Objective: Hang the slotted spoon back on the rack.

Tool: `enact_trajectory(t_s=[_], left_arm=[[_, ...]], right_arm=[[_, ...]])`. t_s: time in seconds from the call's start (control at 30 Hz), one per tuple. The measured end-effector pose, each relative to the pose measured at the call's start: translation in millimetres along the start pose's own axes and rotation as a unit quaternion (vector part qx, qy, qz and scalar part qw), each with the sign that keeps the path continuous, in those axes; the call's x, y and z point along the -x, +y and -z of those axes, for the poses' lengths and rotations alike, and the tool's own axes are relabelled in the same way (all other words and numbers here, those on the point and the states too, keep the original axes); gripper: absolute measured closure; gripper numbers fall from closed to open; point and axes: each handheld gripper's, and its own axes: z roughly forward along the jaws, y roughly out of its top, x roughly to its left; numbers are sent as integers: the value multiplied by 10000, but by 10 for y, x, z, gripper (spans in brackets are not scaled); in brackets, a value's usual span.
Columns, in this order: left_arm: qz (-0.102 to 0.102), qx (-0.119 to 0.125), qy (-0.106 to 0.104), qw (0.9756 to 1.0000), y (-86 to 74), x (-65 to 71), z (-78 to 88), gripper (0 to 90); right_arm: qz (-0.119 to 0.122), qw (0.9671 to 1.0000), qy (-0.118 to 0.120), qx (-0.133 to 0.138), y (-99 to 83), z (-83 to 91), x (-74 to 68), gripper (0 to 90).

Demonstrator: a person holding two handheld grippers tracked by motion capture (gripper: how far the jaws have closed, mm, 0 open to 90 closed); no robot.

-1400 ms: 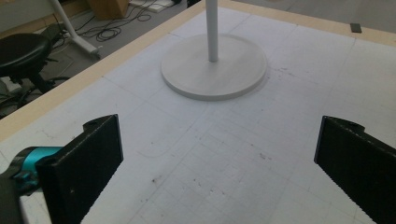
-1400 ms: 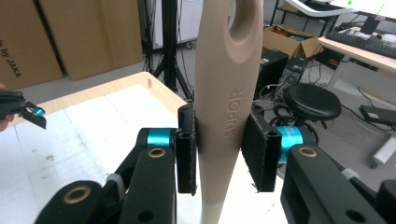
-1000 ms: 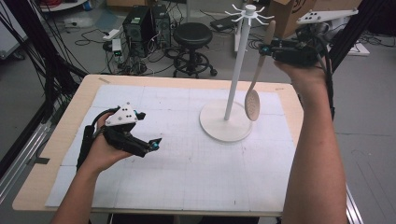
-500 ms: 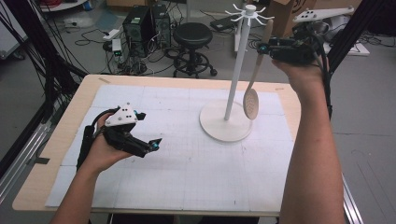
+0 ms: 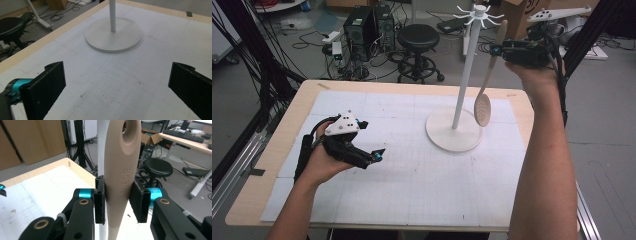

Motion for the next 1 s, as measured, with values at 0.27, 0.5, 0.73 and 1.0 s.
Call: enact_trajectory(t_s=[0.27, 0.5, 0.73, 1.0], left_arm=[[11, -18, -5, 10000, -4, 2, -9, 16], [13, -1, 0, 10000, -5, 1, 1, 16], [35, 11, 3, 10000, -11, -5, 9, 16], [17, -3, 3, 10000, -10, -6, 6, 17]], right_arm=[[14, 10000, 0, -22, 33, -38, 1, 686], [7, 10000, 22, -56, 65, -95, -29, 686], [20, 9999, 38, -99, 55, -152, -33, 686], [-38, 9998, 53, 162, 11, -146, -28, 623]])
